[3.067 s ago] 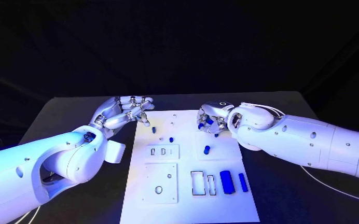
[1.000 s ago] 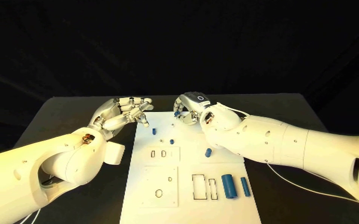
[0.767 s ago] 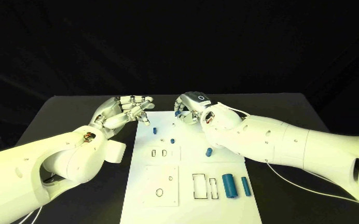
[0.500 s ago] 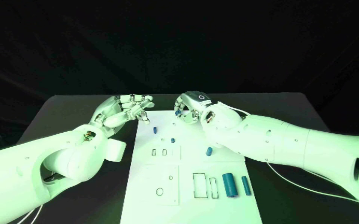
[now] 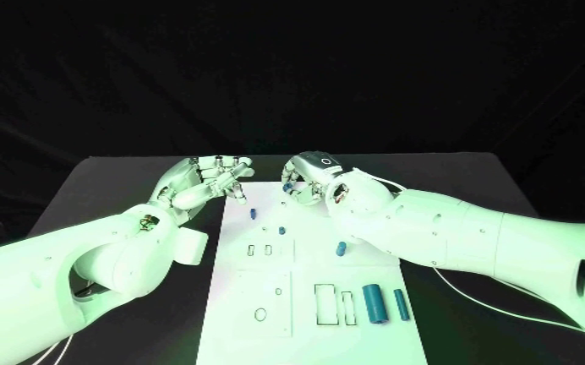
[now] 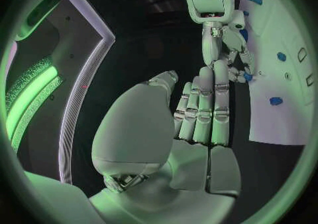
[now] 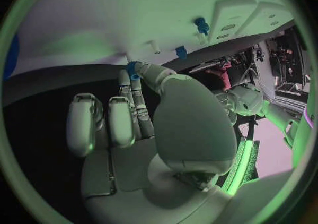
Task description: Assemble the parts on the task board
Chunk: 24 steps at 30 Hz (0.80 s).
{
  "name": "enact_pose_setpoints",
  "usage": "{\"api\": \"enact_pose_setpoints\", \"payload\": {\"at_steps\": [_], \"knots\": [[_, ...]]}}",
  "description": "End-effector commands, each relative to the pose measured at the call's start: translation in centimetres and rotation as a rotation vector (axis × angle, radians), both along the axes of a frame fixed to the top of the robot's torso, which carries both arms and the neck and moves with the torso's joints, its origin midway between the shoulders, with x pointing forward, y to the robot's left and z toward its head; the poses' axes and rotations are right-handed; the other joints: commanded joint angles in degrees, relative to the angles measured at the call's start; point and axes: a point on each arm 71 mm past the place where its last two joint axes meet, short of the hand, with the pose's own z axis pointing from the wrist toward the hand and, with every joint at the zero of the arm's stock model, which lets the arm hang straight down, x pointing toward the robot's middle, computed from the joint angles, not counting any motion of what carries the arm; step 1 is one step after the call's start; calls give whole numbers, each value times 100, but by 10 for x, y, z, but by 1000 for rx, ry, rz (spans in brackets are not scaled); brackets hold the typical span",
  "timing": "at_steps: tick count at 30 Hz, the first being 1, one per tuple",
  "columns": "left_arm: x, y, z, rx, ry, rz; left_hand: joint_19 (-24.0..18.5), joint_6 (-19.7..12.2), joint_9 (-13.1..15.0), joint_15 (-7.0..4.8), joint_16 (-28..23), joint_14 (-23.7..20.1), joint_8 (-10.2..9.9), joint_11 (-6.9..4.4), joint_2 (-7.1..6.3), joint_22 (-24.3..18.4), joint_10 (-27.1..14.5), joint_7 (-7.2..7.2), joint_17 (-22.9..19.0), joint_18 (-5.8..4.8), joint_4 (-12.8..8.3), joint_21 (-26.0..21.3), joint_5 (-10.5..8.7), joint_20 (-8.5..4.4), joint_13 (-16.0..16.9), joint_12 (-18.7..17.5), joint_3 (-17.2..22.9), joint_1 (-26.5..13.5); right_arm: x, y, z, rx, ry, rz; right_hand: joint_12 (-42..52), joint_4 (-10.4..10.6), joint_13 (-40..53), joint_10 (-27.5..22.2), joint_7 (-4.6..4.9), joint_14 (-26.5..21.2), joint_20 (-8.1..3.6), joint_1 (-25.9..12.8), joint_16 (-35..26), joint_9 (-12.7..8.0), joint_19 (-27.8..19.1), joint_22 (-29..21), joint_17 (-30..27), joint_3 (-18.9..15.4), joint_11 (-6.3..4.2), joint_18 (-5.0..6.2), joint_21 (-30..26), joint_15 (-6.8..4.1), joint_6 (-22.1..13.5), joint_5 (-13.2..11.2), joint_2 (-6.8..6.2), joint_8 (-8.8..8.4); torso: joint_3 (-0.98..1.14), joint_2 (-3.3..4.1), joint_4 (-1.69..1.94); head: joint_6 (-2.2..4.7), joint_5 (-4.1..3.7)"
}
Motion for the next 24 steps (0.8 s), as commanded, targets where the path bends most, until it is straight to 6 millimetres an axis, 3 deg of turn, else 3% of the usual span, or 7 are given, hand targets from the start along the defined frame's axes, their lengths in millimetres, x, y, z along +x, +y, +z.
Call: {"api": "enact_pose_setpoints", "payload": {"at_steps": [1, 17, 24], "knots": [[0, -2, 3, -21, -12, -19, -50, 12, 7, 3, 36, -26, -28, 30, 4, 4, 7, 47, 5, 68, -10, 39, -7, 10, -8, -34, 32, -10, -3, 4, -7, -32, 32, 24, 9, -15, 163, 110, 12, 194, 1, -33, 29, 12, -36, -2, -5, 27, -75, -19, -26, 5, -56, 34, -14, 0, 5, 5, 3, 7, 7], [0, -1, 2, -22, -12, -13, -62, 10, 7, 6, 40, -26, -29, 32, 8, 13, 6, 49, 7, 69, -7, 52, -8, 14, -7, -34, 40, -34, -2, 2, -7, -32, 13, 8, -15, -14, 165, 73, 21, 184, 10, -65, 18, 25, -68, -54, -29, 31, -60, -7, -66, 15, -97, 53, -52, -25, -11, 16, 10, 27, -6], [0, 0, 2, -21, -12, -12, -62, 10, 7, 6, 40, -26, -29, 32, 8, 13, 6, 49, 7, 69, -7, 52, -8, 14, -7, -34, 40, -34, -3, -1, -5, -41, -23, -14, -17, -21, 170, 72, 21, 184, 14, -63, 27, 36, -65, -40, -15, 42, -61, -9, -61, 17, -99, 74, -58, -26, -7, 17, 6, 25, 1]]}}
